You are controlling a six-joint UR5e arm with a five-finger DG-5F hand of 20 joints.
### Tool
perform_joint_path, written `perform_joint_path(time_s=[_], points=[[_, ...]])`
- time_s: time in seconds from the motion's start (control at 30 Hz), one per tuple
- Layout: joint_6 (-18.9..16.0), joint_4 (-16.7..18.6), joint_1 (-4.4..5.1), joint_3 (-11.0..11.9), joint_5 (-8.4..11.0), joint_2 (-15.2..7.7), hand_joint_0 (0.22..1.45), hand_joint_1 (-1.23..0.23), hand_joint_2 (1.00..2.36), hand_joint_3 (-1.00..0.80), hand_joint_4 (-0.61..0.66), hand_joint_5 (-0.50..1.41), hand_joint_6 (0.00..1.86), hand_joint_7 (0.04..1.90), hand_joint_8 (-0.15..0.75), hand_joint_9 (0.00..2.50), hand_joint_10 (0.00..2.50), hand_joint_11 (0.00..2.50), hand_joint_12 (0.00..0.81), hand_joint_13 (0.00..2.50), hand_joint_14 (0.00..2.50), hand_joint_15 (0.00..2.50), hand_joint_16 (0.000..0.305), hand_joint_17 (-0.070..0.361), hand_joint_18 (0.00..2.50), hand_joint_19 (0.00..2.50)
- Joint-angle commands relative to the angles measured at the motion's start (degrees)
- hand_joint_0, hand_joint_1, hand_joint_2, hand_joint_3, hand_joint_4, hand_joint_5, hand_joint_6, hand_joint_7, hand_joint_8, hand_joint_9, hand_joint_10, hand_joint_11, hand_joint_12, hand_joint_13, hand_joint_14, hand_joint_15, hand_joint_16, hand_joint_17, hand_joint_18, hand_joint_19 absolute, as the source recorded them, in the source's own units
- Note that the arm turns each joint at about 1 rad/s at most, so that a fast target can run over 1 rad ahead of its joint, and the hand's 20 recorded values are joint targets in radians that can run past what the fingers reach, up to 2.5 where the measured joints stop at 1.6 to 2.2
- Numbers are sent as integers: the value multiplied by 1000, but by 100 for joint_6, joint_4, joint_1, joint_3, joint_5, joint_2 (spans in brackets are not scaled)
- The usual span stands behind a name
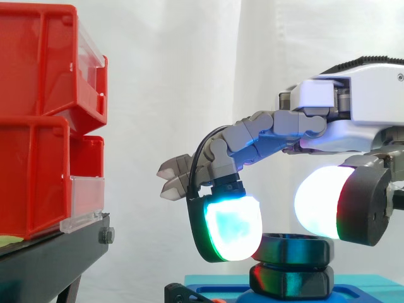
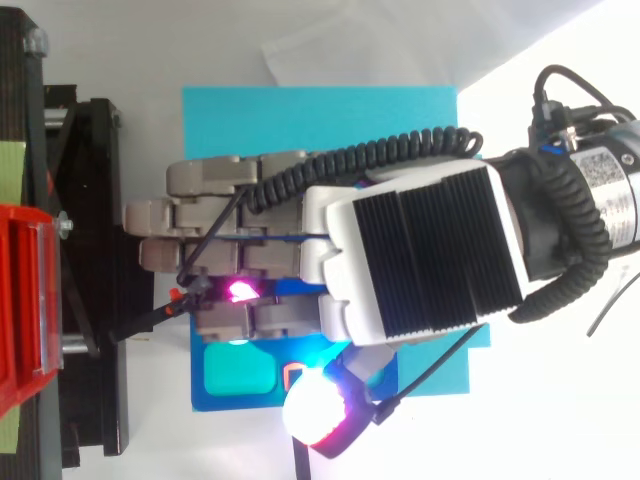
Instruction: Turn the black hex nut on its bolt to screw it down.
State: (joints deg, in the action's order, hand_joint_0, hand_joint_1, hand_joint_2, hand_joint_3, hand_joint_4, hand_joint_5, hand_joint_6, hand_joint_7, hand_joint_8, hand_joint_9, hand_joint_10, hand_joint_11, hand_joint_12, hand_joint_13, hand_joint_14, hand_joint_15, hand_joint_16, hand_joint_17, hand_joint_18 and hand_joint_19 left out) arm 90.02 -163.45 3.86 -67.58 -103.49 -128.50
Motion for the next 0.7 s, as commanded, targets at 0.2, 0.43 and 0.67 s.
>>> perform_joint_path(time_s=[0.2,0.43,0.67], points=[[33,-3,-210,0,-277,0,497,-328,1000,-500,239,-134,614,1328,240,405,0,0,320,244,0,0,57,127,328,70],[42,50,-350,0,-567,9,497,-328,1000,-500,234,-135,613,1324,240,400,0,0,319,241,0,0,56,127,328,69],[95,173,-245,0,-540,0,497,-328,1000,-500,235,-136,612,1332,238,398,0,0,320,238,0,0,56,127,329,69]])
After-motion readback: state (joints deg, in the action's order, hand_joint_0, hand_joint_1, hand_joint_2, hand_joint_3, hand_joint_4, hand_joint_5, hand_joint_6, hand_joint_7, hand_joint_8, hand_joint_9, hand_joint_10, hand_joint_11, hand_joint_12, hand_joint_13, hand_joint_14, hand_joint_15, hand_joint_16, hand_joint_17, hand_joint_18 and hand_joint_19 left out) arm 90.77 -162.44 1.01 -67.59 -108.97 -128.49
